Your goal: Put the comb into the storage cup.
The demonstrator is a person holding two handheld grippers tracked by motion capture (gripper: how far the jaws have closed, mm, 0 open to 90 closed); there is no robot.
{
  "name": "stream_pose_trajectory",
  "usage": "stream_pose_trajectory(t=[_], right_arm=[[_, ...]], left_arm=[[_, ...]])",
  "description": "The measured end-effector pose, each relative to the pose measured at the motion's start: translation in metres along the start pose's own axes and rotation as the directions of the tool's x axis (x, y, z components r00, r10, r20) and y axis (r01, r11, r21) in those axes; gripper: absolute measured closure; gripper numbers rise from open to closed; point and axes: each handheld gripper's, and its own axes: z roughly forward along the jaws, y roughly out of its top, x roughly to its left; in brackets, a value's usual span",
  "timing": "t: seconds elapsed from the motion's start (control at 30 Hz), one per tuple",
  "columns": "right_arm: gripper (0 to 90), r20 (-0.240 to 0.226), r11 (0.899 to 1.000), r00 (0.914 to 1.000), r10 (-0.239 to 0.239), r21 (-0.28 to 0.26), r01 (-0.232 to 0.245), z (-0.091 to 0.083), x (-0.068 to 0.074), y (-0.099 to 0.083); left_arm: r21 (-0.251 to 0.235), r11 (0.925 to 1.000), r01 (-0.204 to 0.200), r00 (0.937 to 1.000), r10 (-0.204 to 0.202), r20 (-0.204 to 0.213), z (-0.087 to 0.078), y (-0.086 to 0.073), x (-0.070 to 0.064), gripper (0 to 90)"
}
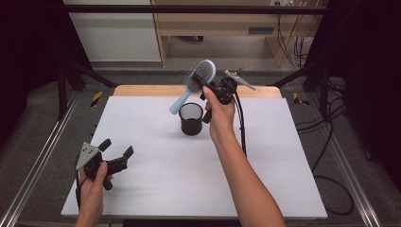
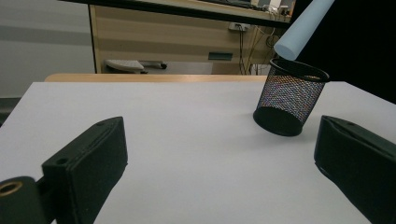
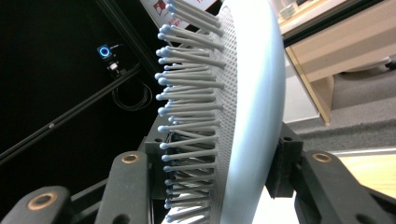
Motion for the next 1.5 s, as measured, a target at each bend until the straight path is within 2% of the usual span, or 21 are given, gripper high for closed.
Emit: stream_pose_trajectory(t=[0.2,0.57,0.83,1.17,1.5], right_arm=[[53.6,-0.015,0.999,0.9999,0.001,-0.044,-0.002,-0.003,-0.001,0.008],[53.4,0.026,0.997,0.9995,-0.016,-0.069,0.018,-0.01,-0.009,0.016],[53.4,0.05,0.996,0.9971,-0.057,-0.06,0.06,-0.011,-0.01,0.016],[53.2,0.082,0.993,0.9895,-0.119,-0.018,0.121,-0.011,-0.011,0.012],[53.0,0.096,0.991,0.9867,-0.131,0.01,0.131,-0.009,-0.017,0.005]], left_arm=[[0.001,1.0,-0.006,1.0,0.006,0.002,0.0,0.0,-0.001,2.6],[0.005,0.9998,-0.021,0.9998,0.021,0.004,0.001,0.0,-0.002,2.5],[0.006,0.9995,-0.029,0.9995,0.029,0.008,0.001,0.0,-0.003,2.5],[0.008,0.9991,-0.043,0.999,0.042,0.013,0.001,0.0,-0.004,2.5],[0.009,0.998,-0.063,0.9978,0.063,0.022,0.002,0.0,-0.006,2.6]])
